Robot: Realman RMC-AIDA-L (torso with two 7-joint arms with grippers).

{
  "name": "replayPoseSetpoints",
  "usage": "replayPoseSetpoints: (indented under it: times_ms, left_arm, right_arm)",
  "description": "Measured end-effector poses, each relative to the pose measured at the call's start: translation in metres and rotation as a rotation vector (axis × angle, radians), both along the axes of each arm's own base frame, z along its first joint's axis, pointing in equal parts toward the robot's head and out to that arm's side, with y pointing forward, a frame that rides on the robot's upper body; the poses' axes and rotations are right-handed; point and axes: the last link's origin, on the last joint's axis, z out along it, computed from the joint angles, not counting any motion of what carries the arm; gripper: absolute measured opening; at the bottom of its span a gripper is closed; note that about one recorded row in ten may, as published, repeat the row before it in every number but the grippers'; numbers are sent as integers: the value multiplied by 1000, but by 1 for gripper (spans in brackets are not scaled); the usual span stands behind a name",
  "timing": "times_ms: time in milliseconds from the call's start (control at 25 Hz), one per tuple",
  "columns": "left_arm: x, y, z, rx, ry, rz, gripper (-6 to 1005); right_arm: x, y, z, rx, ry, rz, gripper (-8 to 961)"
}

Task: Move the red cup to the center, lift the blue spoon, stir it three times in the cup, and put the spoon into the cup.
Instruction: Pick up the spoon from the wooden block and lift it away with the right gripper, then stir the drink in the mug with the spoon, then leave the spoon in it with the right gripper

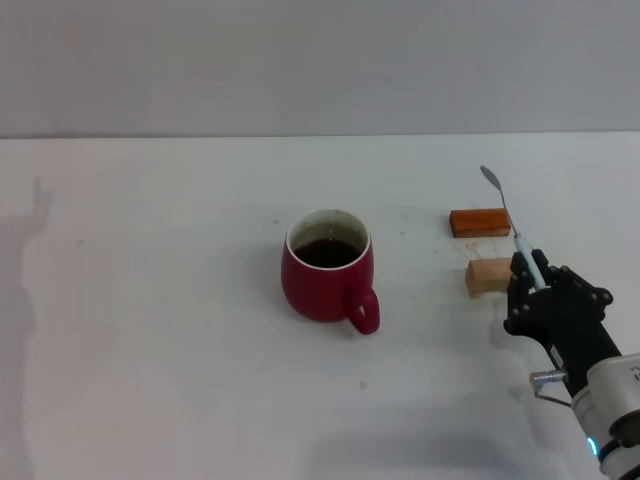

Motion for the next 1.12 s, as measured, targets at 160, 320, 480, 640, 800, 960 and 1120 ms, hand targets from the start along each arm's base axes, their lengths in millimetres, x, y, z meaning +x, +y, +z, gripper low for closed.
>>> replayPoseSetpoints:
  times_ms: [160,320,480,640,800,960,1120]
  left_arm:
    - [0,0,0,0,0,0,842]
    - [0,0,0,-2,3,3,842]
    - [0,1,0,-2,4,2,842]
    - [0,1,0,-2,4,2,842]
    - [-1,0,1,-2,6,3,842]
    - [-2,0,1,-2,8,6,842]
    - [-2,-1,1,-2,8,6,842]
  right_arm:
    - [-6,2,5,12,23,18,139]
    - [-10,4,9,23,42,29,139]
    - [-18,4,16,52,62,65,139]
    - [-23,4,23,87,75,95,139]
    - [-27,4,29,107,85,118,139]
    - [-34,-6,37,128,130,229,139]
    - [-32,-13,44,131,209,298,139]
